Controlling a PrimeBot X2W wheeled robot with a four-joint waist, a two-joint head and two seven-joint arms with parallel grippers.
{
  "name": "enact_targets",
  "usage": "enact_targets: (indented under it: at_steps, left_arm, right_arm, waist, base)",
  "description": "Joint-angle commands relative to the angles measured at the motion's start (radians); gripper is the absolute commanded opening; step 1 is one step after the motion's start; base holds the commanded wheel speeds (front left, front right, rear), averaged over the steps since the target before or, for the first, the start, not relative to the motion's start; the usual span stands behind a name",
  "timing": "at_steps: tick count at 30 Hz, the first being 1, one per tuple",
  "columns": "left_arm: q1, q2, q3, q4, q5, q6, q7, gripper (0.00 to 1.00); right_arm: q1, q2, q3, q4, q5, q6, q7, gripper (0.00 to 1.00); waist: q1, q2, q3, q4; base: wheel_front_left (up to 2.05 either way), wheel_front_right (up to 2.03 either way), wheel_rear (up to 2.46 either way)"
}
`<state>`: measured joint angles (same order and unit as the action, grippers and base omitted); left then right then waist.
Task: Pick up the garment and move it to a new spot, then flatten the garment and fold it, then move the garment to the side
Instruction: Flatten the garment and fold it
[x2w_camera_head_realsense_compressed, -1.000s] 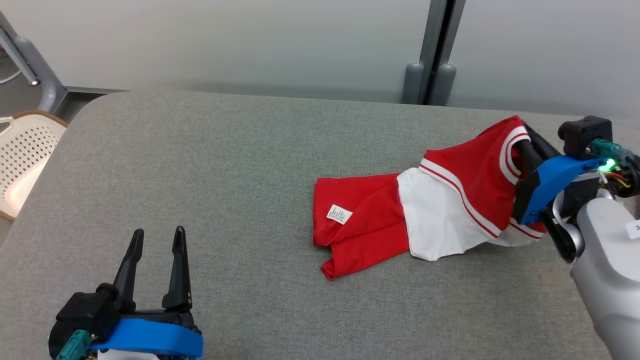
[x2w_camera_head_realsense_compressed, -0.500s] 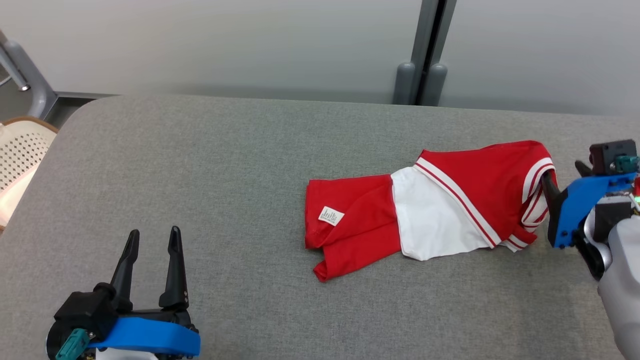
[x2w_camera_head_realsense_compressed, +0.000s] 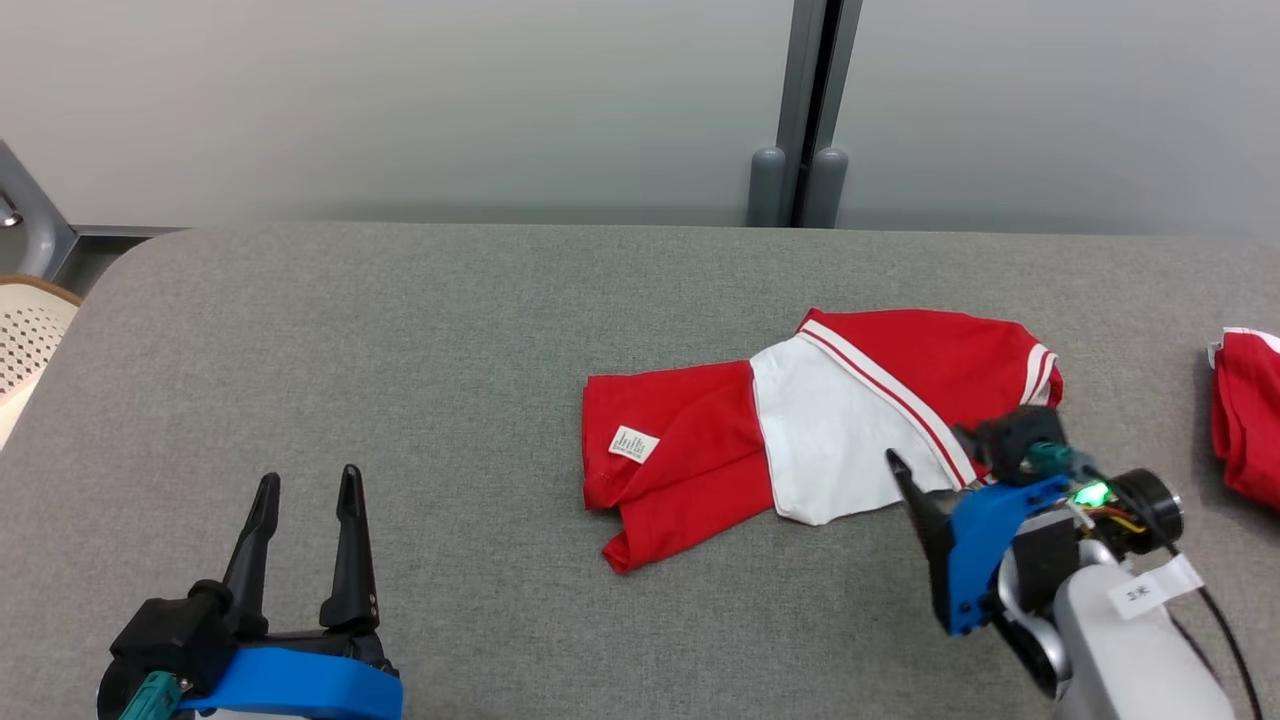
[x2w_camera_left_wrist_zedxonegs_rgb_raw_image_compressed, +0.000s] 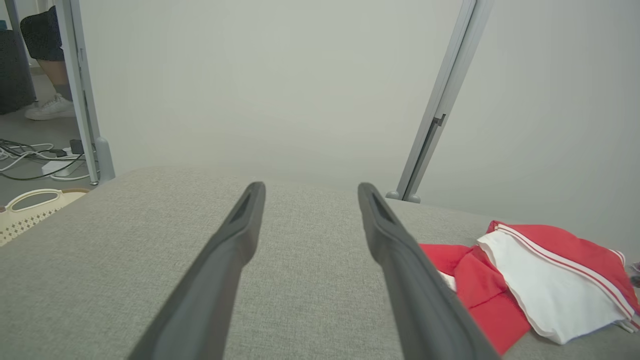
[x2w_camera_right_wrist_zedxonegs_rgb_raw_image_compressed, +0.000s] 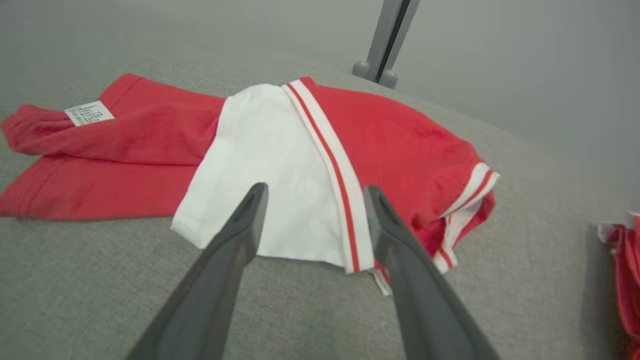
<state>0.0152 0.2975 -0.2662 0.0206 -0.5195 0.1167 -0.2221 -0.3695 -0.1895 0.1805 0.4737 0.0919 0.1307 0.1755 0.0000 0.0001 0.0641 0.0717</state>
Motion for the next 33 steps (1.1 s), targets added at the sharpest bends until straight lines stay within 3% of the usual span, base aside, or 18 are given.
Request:
enact_targets:
  at_steps: [1, 4, 8, 19, 20, 21, 22, 28, 33]
  left_arm:
    - [-0.003, 0.001, 0.003, 0.000, -0.001, -0.003, -0.006, 1.00]
    - [-0.019, 0.002, -0.001, 0.002, -0.002, -0.009, -0.007, 1.00]
    - [-0.040, 0.000, -0.011, 0.005, 0.002, -0.015, -0.008, 1.00]
    - [-0.057, 0.002, -0.012, 0.011, -0.001, -0.017, -0.011, 1.00]
    - [-0.058, 0.001, -0.012, 0.012, -0.001, -0.016, -0.012, 1.00]
    - [-0.059, 0.000, -0.012, 0.013, -0.001, -0.015, -0.013, 1.00]
    - [-0.060, 0.000, -0.012, 0.014, -0.001, -0.014, -0.014, 1.00]
    - [-0.050, -0.001, -0.006, 0.017, -0.007, -0.006, -0.018, 1.00]
    - [-0.028, 0.006, 0.005, 0.013, -0.010, 0.000, -0.020, 1.00]
  right_arm:
    - [0.016, 0.003, 0.006, -0.006, 0.004, 0.000, 0.006, 1.00]
    - [0.028, 0.023, 0.074, -0.025, 0.008, 0.000, 0.052, 1.00]
    - [-0.015, 0.040, 0.148, 0.040, -0.006, 0.000, 0.097, 1.00]
    - [-0.105, 0.053, 0.141, 0.270, -0.078, 0.000, 0.074, 1.00]
    - [-0.108, 0.056, 0.138, 0.291, -0.083, 0.000, 0.075, 0.90]
    - [-0.111, 0.060, 0.135, 0.308, -0.087, 0.000, 0.071, 0.09]
    - [-0.113, 0.063, 0.131, 0.322, -0.090, 0.000, 0.072, 0.00]
    - [-0.089, 0.070, 0.053, 0.319, -0.091, 0.000, 0.038, 0.00]
    - [-0.031, 0.079, 0.009, 0.216, -0.071, 0.000, 0.045, 0.00]
  waist:
    - [0.0000, -0.0001, 0.003, 0.003]
    - [0.0000, -0.0001, 0.017, 0.020]
    - [0.0000, -0.0001, 0.043, 0.065]
    - [0.0000, -0.0001, 0.082, 0.135]
    - [0.0000, -0.0001, 0.083, 0.137]
    - [0.0000, -0.0001, 0.084, 0.138]
    - [0.0000, -0.0001, 0.085, 0.139]
    - [0.0000, -0.0001, 0.070, 0.118]
    - [0.0000, -0.0001, 0.044, 0.067]
  base:
    - [0.00, 0.00, 0.00]
    - [0.00, 0.00, 0.00]
    - [0.00, 0.00, 0.00]
    - [0.00, 0.00, 0.00]
    - [0.00, 0.00, 0.00]
    - [0.00, 0.00, 0.00]
    - [0.00, 0.00, 0.00]
    - [0.00, 0.00, 0.00]
    - [0.00, 0.00, 0.00]
